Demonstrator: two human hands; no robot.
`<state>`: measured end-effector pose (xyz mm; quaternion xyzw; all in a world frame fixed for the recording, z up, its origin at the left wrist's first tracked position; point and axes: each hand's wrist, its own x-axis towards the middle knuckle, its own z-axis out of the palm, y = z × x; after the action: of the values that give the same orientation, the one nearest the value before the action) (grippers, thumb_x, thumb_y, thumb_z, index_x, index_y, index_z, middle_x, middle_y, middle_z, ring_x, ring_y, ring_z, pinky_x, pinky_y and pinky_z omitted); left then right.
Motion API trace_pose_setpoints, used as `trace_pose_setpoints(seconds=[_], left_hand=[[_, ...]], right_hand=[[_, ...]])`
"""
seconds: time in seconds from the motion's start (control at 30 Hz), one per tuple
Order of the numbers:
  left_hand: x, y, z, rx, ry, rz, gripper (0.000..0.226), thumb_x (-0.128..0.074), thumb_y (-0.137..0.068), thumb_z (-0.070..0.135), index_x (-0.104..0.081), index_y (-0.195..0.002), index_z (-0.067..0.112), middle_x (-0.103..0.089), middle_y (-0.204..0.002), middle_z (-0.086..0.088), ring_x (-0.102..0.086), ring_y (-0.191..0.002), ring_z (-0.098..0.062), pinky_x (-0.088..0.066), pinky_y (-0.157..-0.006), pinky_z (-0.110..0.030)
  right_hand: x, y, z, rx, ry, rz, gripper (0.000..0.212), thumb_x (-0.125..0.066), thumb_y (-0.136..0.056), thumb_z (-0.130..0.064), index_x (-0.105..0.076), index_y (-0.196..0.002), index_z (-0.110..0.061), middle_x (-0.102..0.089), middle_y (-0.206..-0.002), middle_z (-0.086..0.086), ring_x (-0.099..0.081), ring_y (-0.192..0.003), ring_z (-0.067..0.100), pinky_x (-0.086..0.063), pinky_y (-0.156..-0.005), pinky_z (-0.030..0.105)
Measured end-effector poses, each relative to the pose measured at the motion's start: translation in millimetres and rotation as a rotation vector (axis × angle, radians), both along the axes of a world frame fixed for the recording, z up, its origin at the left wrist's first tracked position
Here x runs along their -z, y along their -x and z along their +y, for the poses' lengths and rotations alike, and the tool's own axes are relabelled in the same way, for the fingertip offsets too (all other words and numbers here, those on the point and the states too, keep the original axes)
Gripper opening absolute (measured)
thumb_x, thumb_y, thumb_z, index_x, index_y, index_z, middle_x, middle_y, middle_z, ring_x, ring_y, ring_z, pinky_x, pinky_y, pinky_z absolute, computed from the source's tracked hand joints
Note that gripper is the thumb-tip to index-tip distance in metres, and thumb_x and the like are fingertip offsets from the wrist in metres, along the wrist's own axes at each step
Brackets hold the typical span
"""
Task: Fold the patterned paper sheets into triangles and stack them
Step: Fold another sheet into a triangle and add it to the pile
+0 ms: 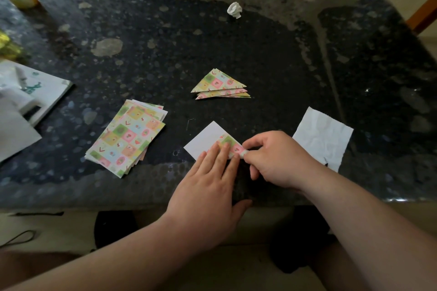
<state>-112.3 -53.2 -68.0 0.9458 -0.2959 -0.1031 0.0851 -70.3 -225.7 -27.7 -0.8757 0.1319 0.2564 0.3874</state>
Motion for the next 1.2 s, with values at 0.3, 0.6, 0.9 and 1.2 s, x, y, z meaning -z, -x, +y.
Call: trace_pose_setpoints(seconds=[0.3, 0.6, 0.9, 1.2], left_hand=[[-3.4, -0.9, -1.2, 0.008, -0.047, 0.032, 0.088, -0.021, -0.1, 0.071, 0.017, -0.16, 0.018, 0.022, -0.167, -0.005, 0.029, -0.151, -0.021, 0.014, -0.124, -0.038], [-0.6, -1.9, -3.1, 0.009, -0.061, 0.02, 0.088, -0.019, -0.1, 0.07, 0.013, -0.16, 0.014, 0.018, -0.168, -0.006, 0.023, -0.153, -0.022, 0.008, -0.127, -0.041], [-3.6, -0.9, -5.1, 0.008, -0.1, 0.043, 0.09, -0.018, -0.099, 0.071, 0.016, -0.159, 0.013, 0.025, -0.166, -0.009, 0.028, -0.152, -0.023, 0.008, -0.127, -0.042], [2.3, 2.3, -7.1, -0.003, -0.075, -0.011, 0.091, -0.019, -0.097, 0.075, 0.005, -0.163, 0.016, 0.016, -0.168, -0.012, 0.02, -0.155, -0.027, 0.003, -0.128, -0.044]], right_hand=[[-0.4, 0.4, -1.0, -0.025, 0.013, 0.003, 0.011, -0.058, -0.102, -0.033, -0.066, -0.109, -0.033, -0.074, -0.064, -0.005, -0.065, -0.055, -0.001, -0.048, -0.066, 0.026], [-1.8, -0.6, 0.6, -0.045, 0.032, 0.006, 0.025, -0.059, -0.102, -0.035, -0.067, -0.124, -0.029, -0.074, -0.064, -0.006, -0.064, -0.054, -0.002, -0.047, -0.064, 0.025], [-40.0, 0.4, -20.6, -0.219, 0.421, 0.148, 0.063, -0.055, -0.095, -0.018, -0.043, -0.154, -0.033, -0.058, -0.141, -0.002, -0.059, -0.127, 0.02, -0.051, -0.098, 0.031], [-44.3, 26.1, 2.5, -0.459, 0.508, 0.151, 0.077, -0.051, -0.096, -0.029, -0.013, -0.162, -0.034, -0.047, -0.154, -0.003, -0.053, -0.132, 0.021, -0.051, -0.101, 0.038]])
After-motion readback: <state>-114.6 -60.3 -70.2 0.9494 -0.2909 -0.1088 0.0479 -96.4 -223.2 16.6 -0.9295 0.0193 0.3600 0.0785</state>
